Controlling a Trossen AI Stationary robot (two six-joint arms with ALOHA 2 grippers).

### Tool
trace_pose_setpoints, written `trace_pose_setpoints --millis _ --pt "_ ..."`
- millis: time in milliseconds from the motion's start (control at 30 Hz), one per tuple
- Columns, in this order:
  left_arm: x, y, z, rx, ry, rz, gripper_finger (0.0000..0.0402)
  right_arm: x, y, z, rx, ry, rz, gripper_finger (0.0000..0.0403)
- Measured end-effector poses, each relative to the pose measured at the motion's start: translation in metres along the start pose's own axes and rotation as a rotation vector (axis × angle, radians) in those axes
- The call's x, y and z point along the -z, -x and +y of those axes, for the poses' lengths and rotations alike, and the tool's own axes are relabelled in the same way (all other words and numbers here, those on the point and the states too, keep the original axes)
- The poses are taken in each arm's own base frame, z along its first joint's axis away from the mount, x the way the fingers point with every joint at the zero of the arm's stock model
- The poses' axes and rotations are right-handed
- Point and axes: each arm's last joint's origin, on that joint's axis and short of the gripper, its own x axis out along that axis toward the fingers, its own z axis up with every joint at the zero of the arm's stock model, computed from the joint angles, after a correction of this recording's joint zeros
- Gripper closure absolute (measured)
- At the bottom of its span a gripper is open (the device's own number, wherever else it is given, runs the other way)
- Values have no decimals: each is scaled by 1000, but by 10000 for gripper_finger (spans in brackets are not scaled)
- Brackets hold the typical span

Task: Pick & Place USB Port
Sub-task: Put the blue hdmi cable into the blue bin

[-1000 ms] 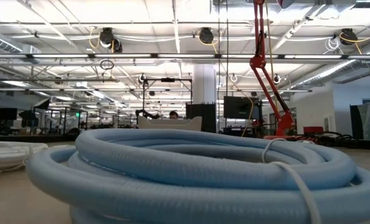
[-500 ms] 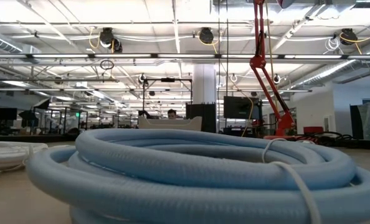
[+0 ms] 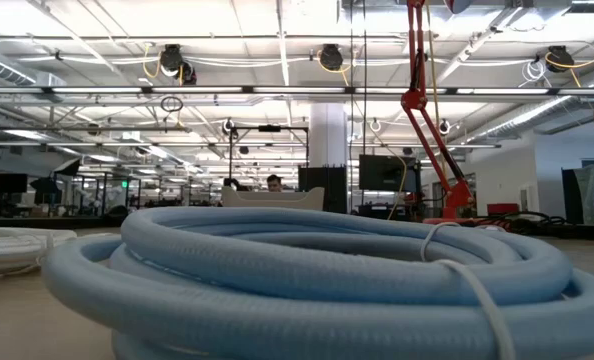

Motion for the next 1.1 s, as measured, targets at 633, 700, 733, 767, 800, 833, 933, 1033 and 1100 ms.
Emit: trace_pose_setpoints --millis 633,700,733,767,800,833,933,1033,1100 --pt "-28 73 -92 -549 -118 133 237 19 11 69 200 -4 420 377" --pt "-25 76 -93 -587 -114 151 240 17 20 83 276 65 486 377" --pt "-23 77 -93 -606 -106 162 240 16 25 90 312 99 505 376" --pt "-21 79 -92 -626 -94 174 240 14 30 97 341 134 518 374" --pt "-19 80 -90 -648 -82 187 240 13 35 105 360 161 539 373" --pt "-17 82 -88 -673 -68 198 241 12 40 113 386 178 559 372" --pt "-11 85 -82 -734 -25 235 241 10 57 131 455 183 637 375" --pt "-6 87 -75 -762 11 269 241 14 76 145 553 136 722 377" --pt "-5 87 -72 -770 25 280 241 18 89 151 650 72 777 377"
